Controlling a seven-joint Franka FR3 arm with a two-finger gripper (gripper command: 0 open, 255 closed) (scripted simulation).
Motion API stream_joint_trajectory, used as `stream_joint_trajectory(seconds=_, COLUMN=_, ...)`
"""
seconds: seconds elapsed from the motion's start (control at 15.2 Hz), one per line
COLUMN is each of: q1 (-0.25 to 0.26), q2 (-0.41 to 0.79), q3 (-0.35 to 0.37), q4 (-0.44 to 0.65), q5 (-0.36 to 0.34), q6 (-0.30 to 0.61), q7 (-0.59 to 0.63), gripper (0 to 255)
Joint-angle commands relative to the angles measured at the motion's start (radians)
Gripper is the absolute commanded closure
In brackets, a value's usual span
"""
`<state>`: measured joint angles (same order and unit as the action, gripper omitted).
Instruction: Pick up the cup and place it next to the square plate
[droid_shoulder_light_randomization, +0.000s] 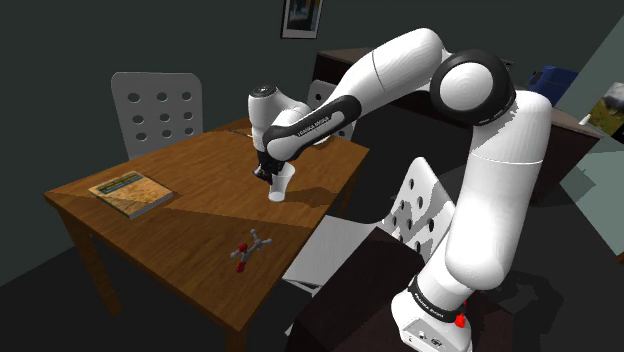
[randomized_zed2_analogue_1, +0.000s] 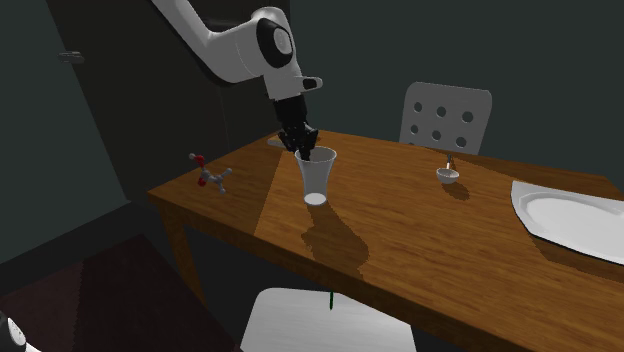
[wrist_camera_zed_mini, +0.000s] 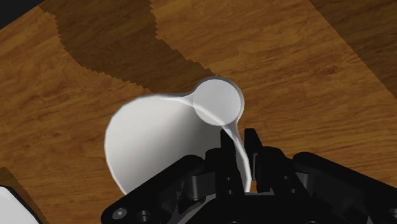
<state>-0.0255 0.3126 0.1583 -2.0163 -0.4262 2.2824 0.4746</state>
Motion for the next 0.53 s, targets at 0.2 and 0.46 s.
stream_joint_trajectory(seconds=0.2, q1=-0.002, q2=-0.025, q3=0.005, q4=0.008, q5=0.014, q6=-0.030, q7=-0.016, gripper=255)
stream_joint_trajectory(seconds=0.46, q1=-0.005, q2=-0.056, q3=0.011, q4=0.022, q5=0.033, q6=-0.072, q7=-0.037, gripper=255)
